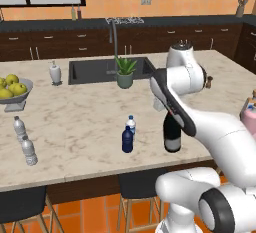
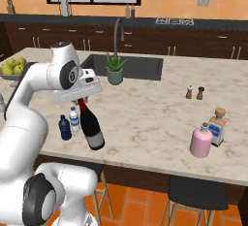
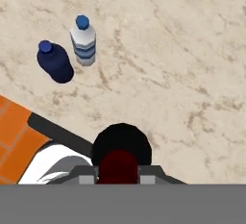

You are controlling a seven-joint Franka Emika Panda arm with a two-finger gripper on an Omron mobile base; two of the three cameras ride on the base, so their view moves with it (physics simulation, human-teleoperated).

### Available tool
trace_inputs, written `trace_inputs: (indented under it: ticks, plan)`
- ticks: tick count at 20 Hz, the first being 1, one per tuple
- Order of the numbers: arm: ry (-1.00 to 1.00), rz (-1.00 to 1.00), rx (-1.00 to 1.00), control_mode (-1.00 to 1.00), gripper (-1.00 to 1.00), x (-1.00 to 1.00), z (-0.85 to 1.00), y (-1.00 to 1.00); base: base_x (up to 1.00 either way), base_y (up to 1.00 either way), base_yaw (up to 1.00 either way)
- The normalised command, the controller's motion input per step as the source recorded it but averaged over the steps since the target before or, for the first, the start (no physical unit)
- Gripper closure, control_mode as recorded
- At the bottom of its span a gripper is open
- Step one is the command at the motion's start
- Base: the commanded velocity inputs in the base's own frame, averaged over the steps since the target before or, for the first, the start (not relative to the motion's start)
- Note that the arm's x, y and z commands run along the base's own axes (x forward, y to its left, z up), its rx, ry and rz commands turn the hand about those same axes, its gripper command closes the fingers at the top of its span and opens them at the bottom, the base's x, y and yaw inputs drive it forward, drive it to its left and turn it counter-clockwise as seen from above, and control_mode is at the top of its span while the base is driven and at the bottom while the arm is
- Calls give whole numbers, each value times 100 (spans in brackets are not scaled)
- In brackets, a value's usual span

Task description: Move the plastic bottles in the middle to the plastics group, and the glass bottles in the middle to the glass group.

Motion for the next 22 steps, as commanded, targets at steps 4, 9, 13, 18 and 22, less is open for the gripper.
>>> trace_inputs:
  ticks: [4,9,13,18,22]
  plan:
    - [-7,7,-10,-100,100,-3,16,-83,0,0,0]
    - [-1,0,-3,-100,100,0,13,-90,0,0,0]
    - [0,0,-1,-100,100,0,8,-100,0,0,0]
    - [-1,0,-2,-100,100,1,5,-89,0,0,0]
    - [-9,0,0,-100,100,9,13,-83,0,0,0]
